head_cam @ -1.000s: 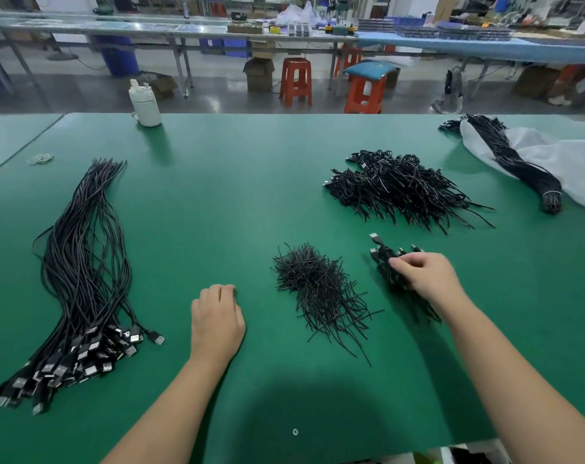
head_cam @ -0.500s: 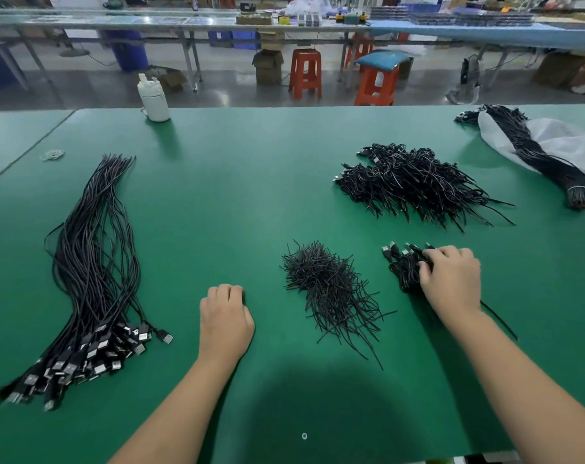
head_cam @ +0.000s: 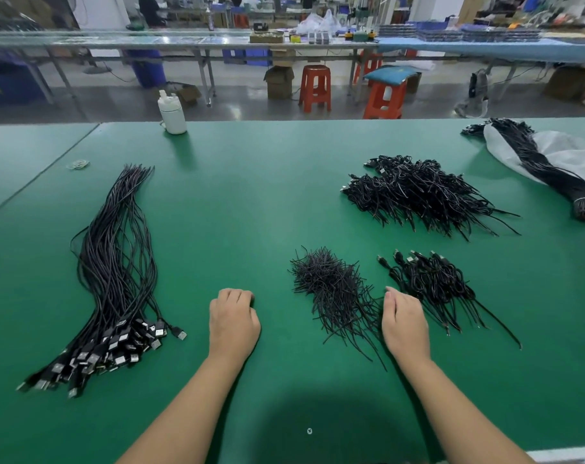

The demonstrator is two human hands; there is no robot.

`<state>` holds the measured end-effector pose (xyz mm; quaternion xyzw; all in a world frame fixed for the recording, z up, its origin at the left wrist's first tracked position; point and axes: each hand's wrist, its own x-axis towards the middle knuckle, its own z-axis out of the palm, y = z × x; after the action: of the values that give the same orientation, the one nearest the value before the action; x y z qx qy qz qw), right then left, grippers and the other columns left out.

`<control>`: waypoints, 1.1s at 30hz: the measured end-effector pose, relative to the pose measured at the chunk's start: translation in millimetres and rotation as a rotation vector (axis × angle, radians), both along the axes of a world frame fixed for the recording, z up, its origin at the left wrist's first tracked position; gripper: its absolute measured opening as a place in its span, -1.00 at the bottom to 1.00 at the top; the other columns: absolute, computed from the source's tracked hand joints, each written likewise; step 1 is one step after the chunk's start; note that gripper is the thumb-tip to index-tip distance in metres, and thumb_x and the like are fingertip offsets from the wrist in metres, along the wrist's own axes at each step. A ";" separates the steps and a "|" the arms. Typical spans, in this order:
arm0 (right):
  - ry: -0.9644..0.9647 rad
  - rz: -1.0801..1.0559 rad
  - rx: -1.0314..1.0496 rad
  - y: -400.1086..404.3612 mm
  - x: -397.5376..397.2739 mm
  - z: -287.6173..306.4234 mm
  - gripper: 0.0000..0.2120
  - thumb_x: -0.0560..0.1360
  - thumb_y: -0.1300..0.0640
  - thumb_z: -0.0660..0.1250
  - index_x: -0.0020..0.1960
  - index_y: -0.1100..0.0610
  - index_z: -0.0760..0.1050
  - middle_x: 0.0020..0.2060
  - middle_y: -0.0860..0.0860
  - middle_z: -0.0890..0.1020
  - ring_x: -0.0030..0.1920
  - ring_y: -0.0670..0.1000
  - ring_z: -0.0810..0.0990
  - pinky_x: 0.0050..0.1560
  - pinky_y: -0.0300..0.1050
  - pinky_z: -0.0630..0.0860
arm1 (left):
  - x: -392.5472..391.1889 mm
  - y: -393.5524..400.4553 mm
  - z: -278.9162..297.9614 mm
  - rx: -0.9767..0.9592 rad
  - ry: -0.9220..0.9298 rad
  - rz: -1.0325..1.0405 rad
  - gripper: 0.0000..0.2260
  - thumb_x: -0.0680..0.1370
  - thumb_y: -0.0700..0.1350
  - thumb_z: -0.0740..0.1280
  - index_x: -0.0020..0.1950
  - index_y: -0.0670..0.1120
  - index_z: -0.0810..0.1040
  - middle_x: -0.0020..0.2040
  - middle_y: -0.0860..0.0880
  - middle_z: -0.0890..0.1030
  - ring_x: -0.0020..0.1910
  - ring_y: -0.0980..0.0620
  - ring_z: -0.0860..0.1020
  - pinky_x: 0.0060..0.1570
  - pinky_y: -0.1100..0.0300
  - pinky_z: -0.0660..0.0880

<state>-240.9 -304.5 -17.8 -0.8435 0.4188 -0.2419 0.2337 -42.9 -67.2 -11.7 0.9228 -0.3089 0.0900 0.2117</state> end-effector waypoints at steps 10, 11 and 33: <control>-0.081 -0.036 0.076 -2.1 -0.6 0.1 -0.63 0.68 0.02 0.05 0.20 0.13 0.58 0.06 -0.01 0.64 0.10 -0.11 0.45 0.08 -0.14 0.40 | 57.5 54.3 37.6 0.660 -0.029 0.016 -0.55 0.46 -0.12 0.16 0.35 0.08 0.42 0.28 0.01 0.49 0.28 -0.05 0.39 0.26 -0.01 0.31; -0.081 -0.038 0.076 -2.4 -0.6 0.0 -0.63 0.68 0.02 0.04 0.20 0.12 0.58 0.06 -0.01 0.64 0.10 -0.10 0.46 0.08 -0.13 0.40 | 68.6 65.3 44.4 0.743 -0.003 0.033 -0.55 0.46 -0.11 0.17 0.36 0.08 0.40 0.30 0.00 0.48 0.31 -0.05 0.38 0.29 -0.04 0.30; -0.119 -0.036 0.112 -4.7 1.7 -0.1 -0.63 0.66 -0.05 0.08 0.15 0.10 0.59 0.05 -0.03 0.63 0.17 -0.05 0.45 0.14 -0.10 0.39 | 79.5 74.4 69.4 0.409 0.007 -0.174 -0.94 0.60 -0.09 0.29 -0.04 0.06 0.45 -0.12 0.06 0.56 -0.07 -0.04 0.55 -0.19 0.09 0.42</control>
<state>-239.2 -309.2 -17.9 -0.8054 0.4323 -0.2720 0.3007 36.6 7.2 57.8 0.9168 -0.3984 0.0036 0.0283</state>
